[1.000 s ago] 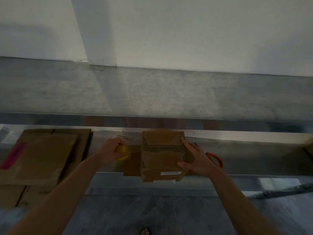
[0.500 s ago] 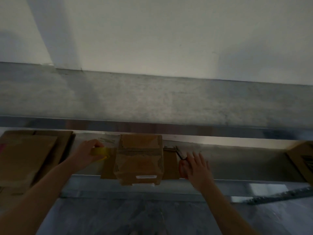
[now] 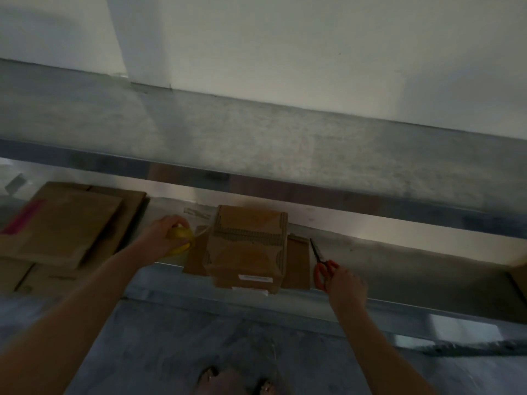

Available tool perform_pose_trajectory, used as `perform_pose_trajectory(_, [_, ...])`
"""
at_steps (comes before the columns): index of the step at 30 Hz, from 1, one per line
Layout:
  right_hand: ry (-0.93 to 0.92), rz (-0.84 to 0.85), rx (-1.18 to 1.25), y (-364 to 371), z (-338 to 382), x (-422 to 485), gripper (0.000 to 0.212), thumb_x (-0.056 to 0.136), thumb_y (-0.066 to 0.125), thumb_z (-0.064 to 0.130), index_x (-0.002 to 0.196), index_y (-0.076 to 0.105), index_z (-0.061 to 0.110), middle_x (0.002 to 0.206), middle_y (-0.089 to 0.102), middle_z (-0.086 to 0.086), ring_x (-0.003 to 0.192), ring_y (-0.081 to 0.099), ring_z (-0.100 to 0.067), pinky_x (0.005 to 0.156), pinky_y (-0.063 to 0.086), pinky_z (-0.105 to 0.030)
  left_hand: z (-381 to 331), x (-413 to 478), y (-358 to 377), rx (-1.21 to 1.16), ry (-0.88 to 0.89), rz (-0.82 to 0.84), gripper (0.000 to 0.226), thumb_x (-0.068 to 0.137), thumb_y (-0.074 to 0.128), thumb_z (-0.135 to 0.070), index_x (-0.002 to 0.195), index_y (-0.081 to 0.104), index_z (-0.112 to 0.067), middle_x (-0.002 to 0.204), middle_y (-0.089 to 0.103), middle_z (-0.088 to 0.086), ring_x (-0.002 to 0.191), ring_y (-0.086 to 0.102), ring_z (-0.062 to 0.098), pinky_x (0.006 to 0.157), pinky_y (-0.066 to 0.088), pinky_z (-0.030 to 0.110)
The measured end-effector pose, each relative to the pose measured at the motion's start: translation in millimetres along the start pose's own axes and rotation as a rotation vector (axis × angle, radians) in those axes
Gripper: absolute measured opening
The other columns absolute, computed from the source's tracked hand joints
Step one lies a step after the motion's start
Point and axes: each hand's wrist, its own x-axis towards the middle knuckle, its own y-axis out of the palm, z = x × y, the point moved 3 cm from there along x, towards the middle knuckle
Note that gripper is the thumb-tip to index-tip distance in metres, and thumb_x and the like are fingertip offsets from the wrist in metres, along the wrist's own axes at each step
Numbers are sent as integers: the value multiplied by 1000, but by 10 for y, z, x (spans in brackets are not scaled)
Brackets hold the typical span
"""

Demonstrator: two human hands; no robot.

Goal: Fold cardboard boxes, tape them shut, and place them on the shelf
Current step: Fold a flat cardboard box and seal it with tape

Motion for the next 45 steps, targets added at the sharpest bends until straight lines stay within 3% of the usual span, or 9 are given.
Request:
perform_pose_trajectory(9, [183,-127,202,-444,208,-757,27,100,45,41,107,47,15,99,69,-9,92,67,-32,85,51,-41,-28,66,-188,61,121,121,36,83,73,-26,112,52,-31,116,47,-2,105,48,19,79,45,31])
perform_pose_trajectory(15, [36,-331,512,-801,1120,-1719,31,95,52,50,107,49,21,86,67,2,77,66,-24,77,55,-43,80,62,-262,62,209,143,33,80,75,-30,104,53,-36,115,43,-8,106,45,14,85,45,31])
perform_pose_trajectory(19, [-39,-207,587,-771,1823,-2209,25,93,58,41,113,48,29,92,66,9,81,64,-13,70,49,-27,165,58,-308,-2,226,159,30,80,75,-25,103,56,-31,112,46,-6,105,46,15,83,42,29])
perform_pose_trajectory(23, [-50,-32,682,-476,2356,-2408,34,84,63,58,103,52,31,84,61,18,80,62,-6,69,46,-22,272,85,-387,-37,210,181,29,81,74,-24,98,54,-36,111,46,-7,104,46,15,82,40,29])
perform_pose_trajectory(27, [16,256,937,-46,2633,-2366,53,78,60,73,110,57,31,92,65,15,89,62,-3,79,49,-22,343,153,-424,-63,224,232,28,82,73,-24,103,57,-33,111,47,-5,105,48,17,81,41,28])
perform_pose_trajectory(31, [58,435,1215,197,2788,-2235,85,46,62,91,106,61,32,100,71,5,89,66,-11,78,54,-28,369,205,-427,-65,214,275,33,83,71,-25,111,55,-31,115,44,-6,104,46,17,79,41,29])
perform_pose_trajectory(36, [89,589,1371,61,2900,-2145,33,94,59,44,118,56,20,66,64,14,65,57,-6,61,41,-20,410,270,-433,-54,212,305,33,83,71,-29,111,55,-34,118,45,-5,108,46,18,85,45,33])
perform_pose_trajectory(41, [70,597,1389,130,2945,-2112,101,44,69,87,120,54,23,69,63,4,73,56,-17,72,36,-35,394,314,-440,-43,238,305,30,83,72,-28,109,57,-32,115,46,-5,107,47,17,83,42,30])
perform_pose_trajectory(45, [97,602,1337,112,2936,-2046,61,77,58,72,111,57,21,69,61,4,60,54,-10,53,35,-22,385,333,-440,-24,248,310,28,83,72,-29,105,56,-36,117,47,-5,108,47,18,82,44,32])
